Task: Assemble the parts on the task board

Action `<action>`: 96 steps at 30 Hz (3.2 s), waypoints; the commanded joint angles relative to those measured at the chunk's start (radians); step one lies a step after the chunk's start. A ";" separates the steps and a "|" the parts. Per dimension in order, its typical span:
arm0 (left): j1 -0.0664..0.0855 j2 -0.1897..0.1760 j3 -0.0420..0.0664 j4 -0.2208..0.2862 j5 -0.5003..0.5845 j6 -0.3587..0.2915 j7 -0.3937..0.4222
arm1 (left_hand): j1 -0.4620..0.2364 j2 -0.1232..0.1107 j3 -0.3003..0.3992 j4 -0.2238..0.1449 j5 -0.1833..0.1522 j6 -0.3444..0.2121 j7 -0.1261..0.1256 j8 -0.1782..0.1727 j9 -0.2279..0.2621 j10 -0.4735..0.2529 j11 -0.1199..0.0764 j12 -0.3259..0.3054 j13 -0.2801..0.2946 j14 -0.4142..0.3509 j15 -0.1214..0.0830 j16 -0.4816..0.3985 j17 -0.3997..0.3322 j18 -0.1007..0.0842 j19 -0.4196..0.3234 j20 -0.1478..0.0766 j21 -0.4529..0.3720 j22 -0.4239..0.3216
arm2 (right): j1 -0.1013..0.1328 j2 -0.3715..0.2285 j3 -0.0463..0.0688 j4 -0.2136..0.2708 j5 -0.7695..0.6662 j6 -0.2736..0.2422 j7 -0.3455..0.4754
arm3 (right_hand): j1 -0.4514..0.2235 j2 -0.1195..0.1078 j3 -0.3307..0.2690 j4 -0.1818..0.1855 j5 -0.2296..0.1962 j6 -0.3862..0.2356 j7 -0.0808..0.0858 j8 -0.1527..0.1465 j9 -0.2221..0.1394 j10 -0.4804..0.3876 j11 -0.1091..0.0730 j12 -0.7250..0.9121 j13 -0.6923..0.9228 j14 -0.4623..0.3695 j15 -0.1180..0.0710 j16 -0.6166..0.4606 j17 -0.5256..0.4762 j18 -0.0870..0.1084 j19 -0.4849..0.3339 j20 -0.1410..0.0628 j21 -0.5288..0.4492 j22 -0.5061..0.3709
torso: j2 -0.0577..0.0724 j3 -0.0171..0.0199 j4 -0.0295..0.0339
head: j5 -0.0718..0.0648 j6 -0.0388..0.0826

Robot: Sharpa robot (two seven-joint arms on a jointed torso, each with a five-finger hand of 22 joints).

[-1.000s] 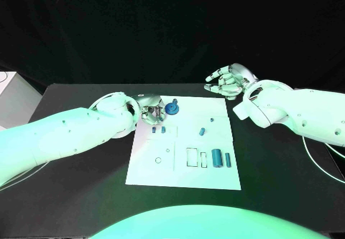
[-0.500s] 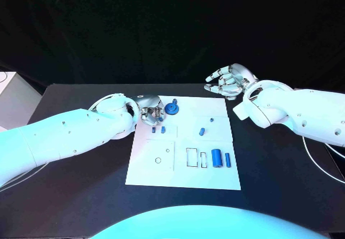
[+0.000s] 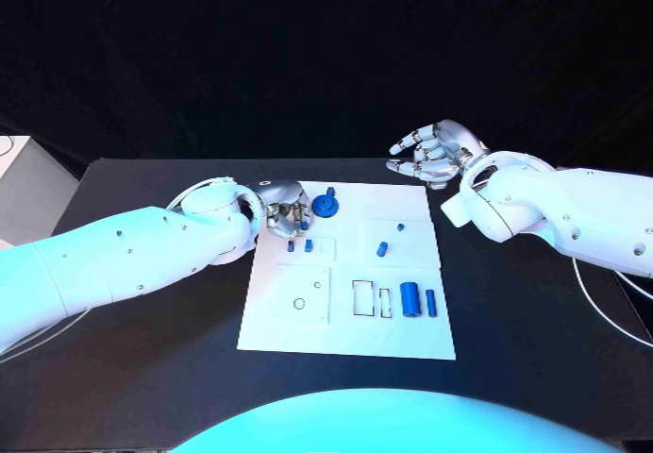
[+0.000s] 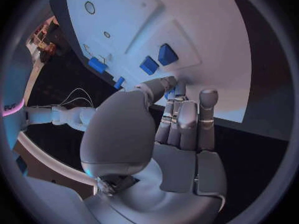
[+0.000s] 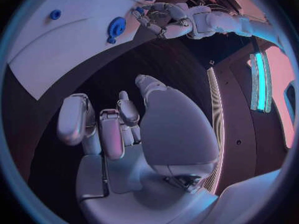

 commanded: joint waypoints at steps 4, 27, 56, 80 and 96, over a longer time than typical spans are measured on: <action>0.000 -0.001 0.000 0.004 0.001 -0.004 -0.007 | -0.004 -0.010 -0.005 -0.003 0.004 -0.030 -0.001 -0.025 -0.012 0.004 -0.007 0.004 0.012 0.004 -0.004 0.008 0.006 -0.010 0.009 -0.003 0.000 0.006 | -0.001 0.000 0.000 0.000 -0.004 0.004 0.013 | -0.009 -0.005 0.006 0.000 0.006 -0.006 0.000 0.003 -0.002 -0.001 0.000 -0.005 -0.001 0.042 -0.001 -0.003 0.074 0.008 -0.003 -0.004 -0.006 0.028 | 0.000 0.0000 -0.0008 | 0.000 0.000; 0.000 -0.047 0.021 -0.016 0.025 -0.046 0.003 | 0.008 -0.009 0.007 -0.008 0.006 -0.056 0.003 -0.050 -0.039 -0.051 0.008 -0.011 0.040 -0.071 0.005 -0.044 -0.126 0.012 -0.087 -0.001 -0.067 -0.101 | -0.004 -0.009 0.000 -0.025 -0.106 0.066 0.019 | 0.061 -0.047 0.183 -0.054 -0.051 0.026 0.000 0.014 0.001 -0.240 -0.003 -0.626 -0.600 -0.020 -0.006 -0.147 -0.089 0.043 -0.065 -0.012 -0.242 -0.101 | -0.003 0.0005 0.0001 | -0.011 0.011; 0.000 -0.281 0.059 0.110 1.125 0.007 0.435 | -0.027 0.029 -0.061 0.044 0.004 -0.031 0.036 0.003 -0.056 -0.178 0.047 0.072 0.065 -0.300 0.043 -0.329 -0.469 0.023 -0.198 0.038 -0.258 -0.249 | -0.094 -0.028 -0.009 0.022 -0.941 0.188 -0.186 | 0.020 -0.088 0.237 -0.148 -0.097 0.139 -0.015 -0.011 0.009 -0.119 0.003 -1.030 -0.981 0.004 -0.003 -0.153 -0.111 0.033 -0.027 -0.016 -0.202 -0.060 | 0.000 -0.0028 -0.0007 | -0.077 0.047; 0.000 -0.319 0.059 0.135 1.185 0.005 0.468 | -0.026 0.030 -0.066 0.044 0.004 -0.033 0.038 0.006 -0.057 -0.174 0.048 0.077 0.064 -0.304 0.043 -0.335 -0.472 0.023 -0.200 0.038 -0.264 -0.253 | -0.125 -0.015 -0.010 0.023 -0.966 0.226 -0.218 | 0.014 -0.079 0.232 -0.158 -0.083 0.163 -0.016 -0.026 0.009 -0.086 0.003 -1.075 -1.031 0.015 -0.004 -0.133 -0.089 0.027 -0.010 -0.015 -0.169 -0.038 | 0.000 0.0011 -0.0015 | -0.076 0.042; 0.000 -0.318 0.059 0.134 1.186 0.003 0.462 | -0.021 0.034 -0.066 0.042 0.005 -0.035 0.040 0.006 -0.058 -0.173 0.048 0.079 0.063 -0.303 0.043 -0.338 -0.473 0.023 -0.198 0.038 -0.267 -0.255 | -0.139 0.014 -0.011 0.002 -0.954 0.202 -0.215 | 0.025 -0.043 0.318 -0.173 -0.130 0.237 -0.041 -0.011 0.029 0.012 -0.024 -1.095 -1.055 0.031 -0.027 -0.102 -0.052 0.013 0.023 -0.030 -0.080 0.016 | 0.001 0.0004 -0.0012 | -0.078 0.036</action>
